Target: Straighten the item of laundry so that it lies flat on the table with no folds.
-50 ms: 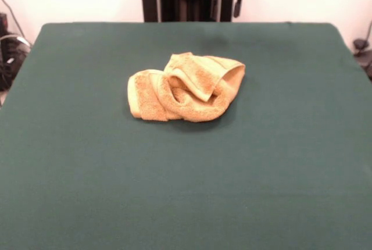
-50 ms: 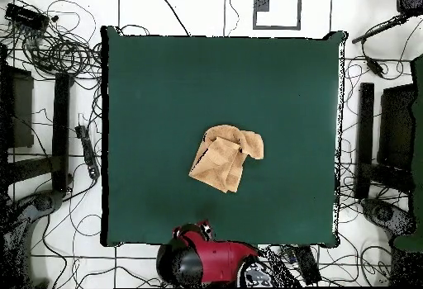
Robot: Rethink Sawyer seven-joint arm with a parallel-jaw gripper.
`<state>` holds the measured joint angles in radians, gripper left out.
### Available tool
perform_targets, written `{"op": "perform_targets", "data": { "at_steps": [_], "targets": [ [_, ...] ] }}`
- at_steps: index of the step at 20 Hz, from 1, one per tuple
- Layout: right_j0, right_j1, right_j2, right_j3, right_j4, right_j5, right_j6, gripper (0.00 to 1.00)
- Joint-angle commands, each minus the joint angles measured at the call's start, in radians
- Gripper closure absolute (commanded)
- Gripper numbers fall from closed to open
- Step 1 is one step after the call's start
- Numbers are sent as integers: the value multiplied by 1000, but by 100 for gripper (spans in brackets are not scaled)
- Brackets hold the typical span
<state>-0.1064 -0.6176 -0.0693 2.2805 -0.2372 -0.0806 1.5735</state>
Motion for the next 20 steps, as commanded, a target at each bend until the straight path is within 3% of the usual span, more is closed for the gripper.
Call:
{"op": "perform_targets", "data": {
  "at_steps": [1,4,9,16,20],
  "targets": [
    [13,15,28,7,2,-39,190,0],
    [5,-17,30,26,-9,-36,186,0],
    [-46,-253,77,141,7,146,160,0],
    [-78,-482,132,263,53,302,133,0],
    [-78,-548,140,287,82,358,130,0]
  ]
}}
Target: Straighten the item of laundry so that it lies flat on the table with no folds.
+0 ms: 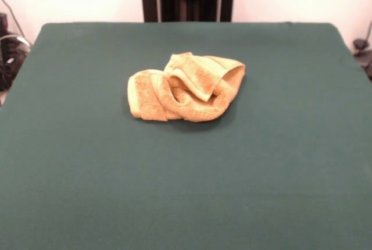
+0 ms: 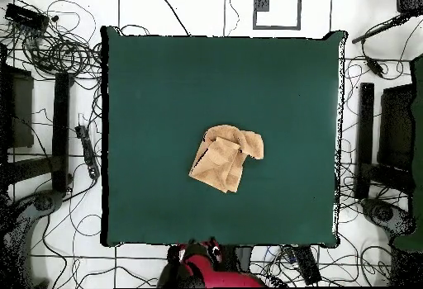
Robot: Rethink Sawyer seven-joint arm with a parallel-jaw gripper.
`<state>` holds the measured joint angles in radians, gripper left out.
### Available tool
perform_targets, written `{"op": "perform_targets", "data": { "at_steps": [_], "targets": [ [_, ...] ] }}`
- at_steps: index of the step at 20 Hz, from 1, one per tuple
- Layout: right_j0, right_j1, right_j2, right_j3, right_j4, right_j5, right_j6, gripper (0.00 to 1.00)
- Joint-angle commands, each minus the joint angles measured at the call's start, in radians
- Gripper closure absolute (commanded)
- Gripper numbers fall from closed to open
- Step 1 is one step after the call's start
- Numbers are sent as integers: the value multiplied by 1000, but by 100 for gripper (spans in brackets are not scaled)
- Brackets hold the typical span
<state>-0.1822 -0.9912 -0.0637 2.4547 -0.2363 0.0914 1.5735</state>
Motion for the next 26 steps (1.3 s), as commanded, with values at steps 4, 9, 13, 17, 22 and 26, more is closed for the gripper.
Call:
{"op": "perform_targets", "data": {
  "at_steps": [4,9,13,17,22,26],
  "targets": [
    [10,-168,122,106,85,186,140,0],
    [15,-147,129,33,95,223,128,0],
    [9,-82,132,-71,100,231,122,0],
    [1,-80,138,-135,110,234,116,0],
    [-20,-100,160,-161,138,265,105,0],
    [-7,-108,160,-206,147,306,97,0]
  ]
}}
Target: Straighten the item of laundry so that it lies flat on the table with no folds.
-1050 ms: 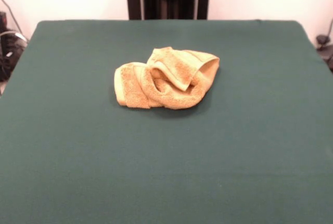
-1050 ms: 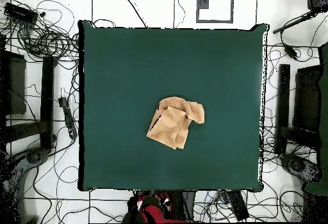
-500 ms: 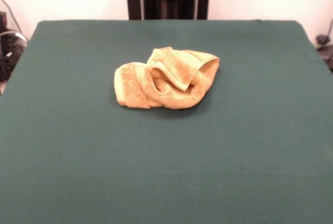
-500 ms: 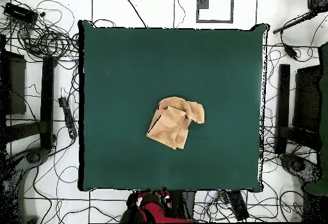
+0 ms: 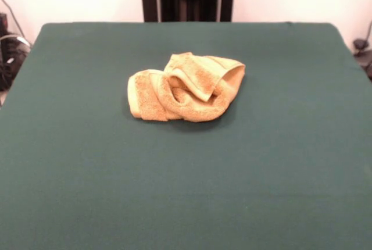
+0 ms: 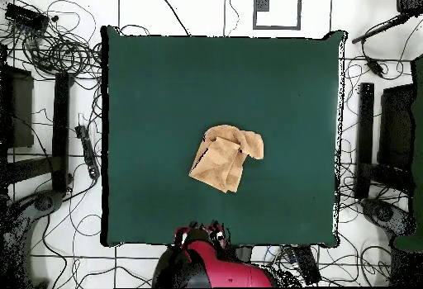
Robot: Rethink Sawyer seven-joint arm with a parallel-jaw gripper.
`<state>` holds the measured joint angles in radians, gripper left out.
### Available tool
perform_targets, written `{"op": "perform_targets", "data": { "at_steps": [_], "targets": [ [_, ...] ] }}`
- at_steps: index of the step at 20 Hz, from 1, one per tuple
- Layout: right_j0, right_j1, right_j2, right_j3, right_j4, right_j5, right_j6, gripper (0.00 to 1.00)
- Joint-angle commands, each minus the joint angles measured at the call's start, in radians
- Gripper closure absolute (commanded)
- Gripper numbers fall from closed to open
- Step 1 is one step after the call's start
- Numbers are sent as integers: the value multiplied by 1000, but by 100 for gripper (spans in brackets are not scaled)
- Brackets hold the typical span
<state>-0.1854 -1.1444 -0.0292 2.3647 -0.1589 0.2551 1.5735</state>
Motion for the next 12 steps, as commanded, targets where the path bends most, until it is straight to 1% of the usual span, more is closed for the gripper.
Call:
{"op": "perform_targets", "data": {
  "at_steps": [1,5,9,12],
  "targets": [
    [-3,44,127,-129,74,154,97,0],
    [16,62,121,-211,77,198,102,0],
    [17,105,120,-314,60,235,98,0],
    [7,139,124,-373,61,254,97,0]
  ]
}}
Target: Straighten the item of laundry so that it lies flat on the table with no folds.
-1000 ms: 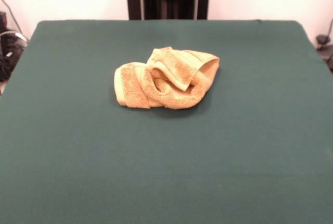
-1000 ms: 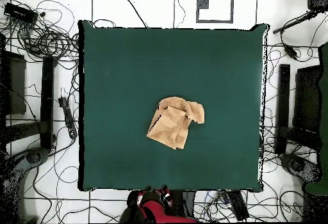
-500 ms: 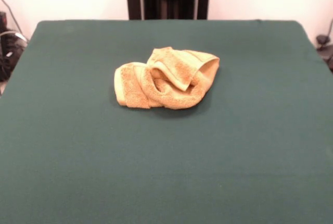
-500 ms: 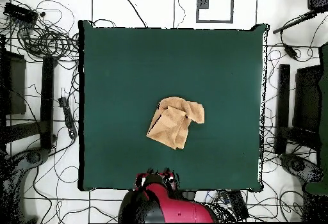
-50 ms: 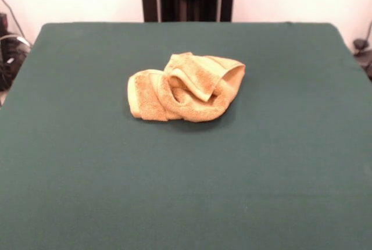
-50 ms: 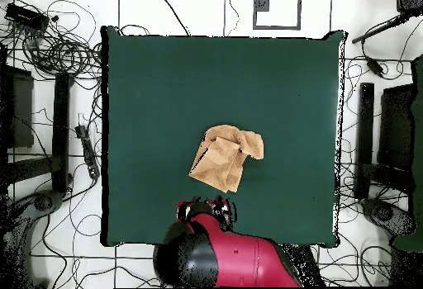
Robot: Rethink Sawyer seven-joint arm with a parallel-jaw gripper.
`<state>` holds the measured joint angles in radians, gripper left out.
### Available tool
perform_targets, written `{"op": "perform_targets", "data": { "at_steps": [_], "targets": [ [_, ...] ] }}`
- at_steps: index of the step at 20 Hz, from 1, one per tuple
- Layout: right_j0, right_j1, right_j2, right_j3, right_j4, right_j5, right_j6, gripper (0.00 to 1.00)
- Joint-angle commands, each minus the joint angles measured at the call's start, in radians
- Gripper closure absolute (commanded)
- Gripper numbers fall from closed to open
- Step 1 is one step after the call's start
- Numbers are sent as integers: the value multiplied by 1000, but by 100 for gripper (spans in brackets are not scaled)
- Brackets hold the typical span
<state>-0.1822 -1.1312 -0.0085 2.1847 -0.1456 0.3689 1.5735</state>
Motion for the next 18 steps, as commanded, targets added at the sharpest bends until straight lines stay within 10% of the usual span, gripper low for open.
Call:
{"op": "perform_targets", "data": {
  "at_steps": [1,18],
  "targets": [
    [0,134,106,-206,46,142,91,0],
    [-12,173,123,-302,40,201,64,0]
  ]
}}
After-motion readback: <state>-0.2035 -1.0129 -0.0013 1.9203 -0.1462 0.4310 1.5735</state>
